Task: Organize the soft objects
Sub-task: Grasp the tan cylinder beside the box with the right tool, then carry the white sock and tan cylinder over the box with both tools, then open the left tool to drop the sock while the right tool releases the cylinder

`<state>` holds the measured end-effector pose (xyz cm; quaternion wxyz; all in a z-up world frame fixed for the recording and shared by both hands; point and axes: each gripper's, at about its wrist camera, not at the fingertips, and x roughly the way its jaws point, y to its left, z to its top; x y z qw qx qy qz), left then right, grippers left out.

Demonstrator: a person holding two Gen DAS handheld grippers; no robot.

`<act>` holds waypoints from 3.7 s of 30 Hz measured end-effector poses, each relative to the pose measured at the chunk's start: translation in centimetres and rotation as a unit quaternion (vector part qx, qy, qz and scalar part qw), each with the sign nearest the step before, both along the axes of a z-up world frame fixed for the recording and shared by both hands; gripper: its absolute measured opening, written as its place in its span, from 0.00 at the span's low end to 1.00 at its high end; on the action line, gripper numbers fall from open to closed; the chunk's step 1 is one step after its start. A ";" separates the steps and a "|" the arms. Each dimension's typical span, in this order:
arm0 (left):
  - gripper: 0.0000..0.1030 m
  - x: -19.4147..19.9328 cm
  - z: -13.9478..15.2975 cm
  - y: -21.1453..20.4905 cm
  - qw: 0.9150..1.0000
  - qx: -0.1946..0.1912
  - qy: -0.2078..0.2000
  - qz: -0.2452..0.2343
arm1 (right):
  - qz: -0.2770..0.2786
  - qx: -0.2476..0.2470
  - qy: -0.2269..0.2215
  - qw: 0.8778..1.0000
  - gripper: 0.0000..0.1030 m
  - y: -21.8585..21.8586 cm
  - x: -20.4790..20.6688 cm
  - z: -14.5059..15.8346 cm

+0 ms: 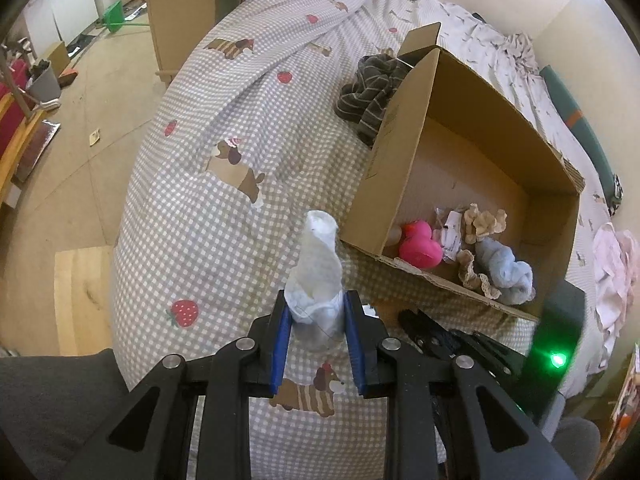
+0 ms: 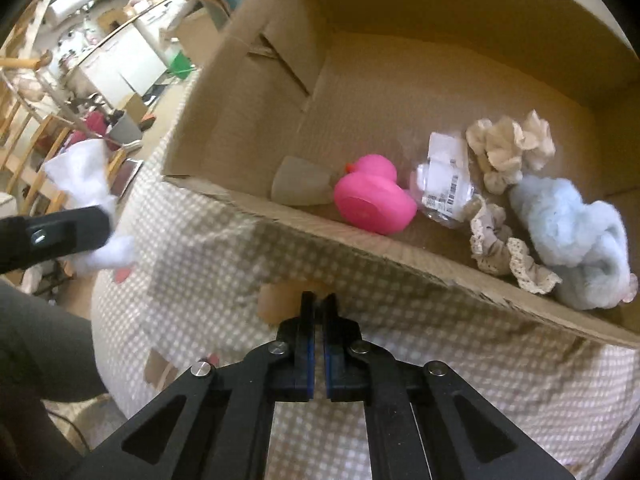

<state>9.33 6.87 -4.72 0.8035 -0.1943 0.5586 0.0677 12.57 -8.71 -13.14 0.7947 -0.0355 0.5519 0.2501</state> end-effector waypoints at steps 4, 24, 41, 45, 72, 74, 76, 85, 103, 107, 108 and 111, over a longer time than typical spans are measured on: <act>0.23 0.1 0.2 -0.3 1.000 0.004 -0.004 -0.001 | -0.005 0.023 -0.004 1.000 0.05 -1.3 -1.1 1.7; 0.23 0.4 1.5 -4.8 0.996 0.041 -0.047 -0.061 | -0.053 0.095 -0.065 0.992 0.05 -8.4 -3.4 10.9; 0.23 5.0 8.3 -6.4 0.980 0.104 -0.127 -0.111 | -0.093 0.147 -0.122 0.977 0.05 -13.4 0.8 16.4; 0.23 6.7 7.7 -6.8 0.977 0.107 -0.131 -0.128 | -0.109 0.168 -0.120 0.972 0.05 -14.3 2.1 15.4; 0.23 9.3 2.7 -8.4 0.978 0.102 -0.123 -0.136 | -0.124 0.128 -0.063 0.982 0.05 -12.9 5.0 9.6; 0.24 9.2 2.6 -8.5 0.977 0.100 -0.122 -0.140 | -0.123 0.125 -0.060 0.983 0.05 -12.9 5.1 9.5; 0.24 9.2 2.4 -9.0 0.976 0.107 -0.118 -0.148 | -0.122 0.123 -0.057 0.983 0.05 -12.7 5.0 9.3; 0.62 9.0 2.3 -9.9 0.972 0.134 -0.113 -0.156 | -0.125 0.115 -0.058 0.984 0.05 -12.8 5.1 9.2; 0.65 8.3 3.8 -8.5 0.973 0.133 -0.141 -0.127 | -0.133 0.121 -0.077 0.981 0.05 -13.2 5.2 9.6; 0.76 8.2 4.1 -7.9 0.974 0.126 -0.147 -0.113 | -0.149 0.124 -0.080 0.978 0.06 -13.8 5.3 9.7; 0.76 8.2 4.2 -7.6 0.975 0.122 -0.148 -0.109 | -0.152 0.124 -0.082 0.977 0.08 -13.9 5.3 9.8; 0.77 8.4 4.2 -7.3 0.977 0.114 -0.145 -0.104 | -0.160 0.126 -0.092 0.975 0.26 -14.1 5.2 10.2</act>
